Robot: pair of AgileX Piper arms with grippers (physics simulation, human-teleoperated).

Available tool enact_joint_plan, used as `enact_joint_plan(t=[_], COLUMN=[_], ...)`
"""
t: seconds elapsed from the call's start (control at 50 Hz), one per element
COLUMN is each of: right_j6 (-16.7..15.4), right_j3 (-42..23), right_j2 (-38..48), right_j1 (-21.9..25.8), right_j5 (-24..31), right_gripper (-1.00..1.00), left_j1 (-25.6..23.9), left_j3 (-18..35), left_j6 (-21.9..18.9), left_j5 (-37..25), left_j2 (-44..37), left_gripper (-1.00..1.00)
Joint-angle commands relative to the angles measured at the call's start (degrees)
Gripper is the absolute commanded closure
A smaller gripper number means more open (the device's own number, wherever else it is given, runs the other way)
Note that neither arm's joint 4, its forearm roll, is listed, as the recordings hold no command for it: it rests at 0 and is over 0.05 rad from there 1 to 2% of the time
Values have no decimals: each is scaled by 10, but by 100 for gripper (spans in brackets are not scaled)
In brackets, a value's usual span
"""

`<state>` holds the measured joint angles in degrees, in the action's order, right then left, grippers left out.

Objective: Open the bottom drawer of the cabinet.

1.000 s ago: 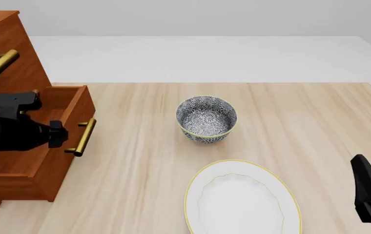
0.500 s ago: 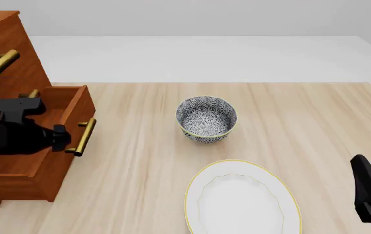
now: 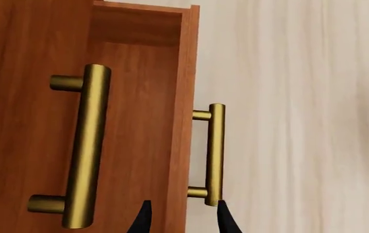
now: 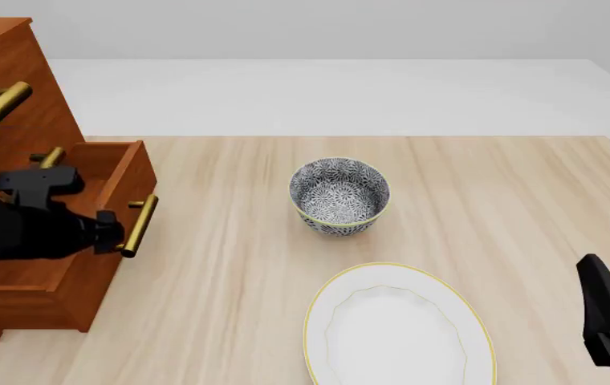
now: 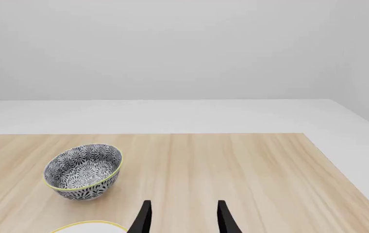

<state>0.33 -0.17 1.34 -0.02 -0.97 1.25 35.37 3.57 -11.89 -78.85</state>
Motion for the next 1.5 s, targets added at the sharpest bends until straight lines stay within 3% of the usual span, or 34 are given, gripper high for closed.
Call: enact_joint_plan(t=[0.02, 1.5], right_j6=[0, 0], right_j3=[0, 0], right_j2=[0, 0], right_j1=[0, 0], right_j5=[0, 0], right_gripper=[-100, -100], left_j1=[-2, -37], left_j3=[-6, -21], left_j6=[4, 31], left_j5=[8, 31], left_j2=[-6, -27], left_gripper=[-100, -100])
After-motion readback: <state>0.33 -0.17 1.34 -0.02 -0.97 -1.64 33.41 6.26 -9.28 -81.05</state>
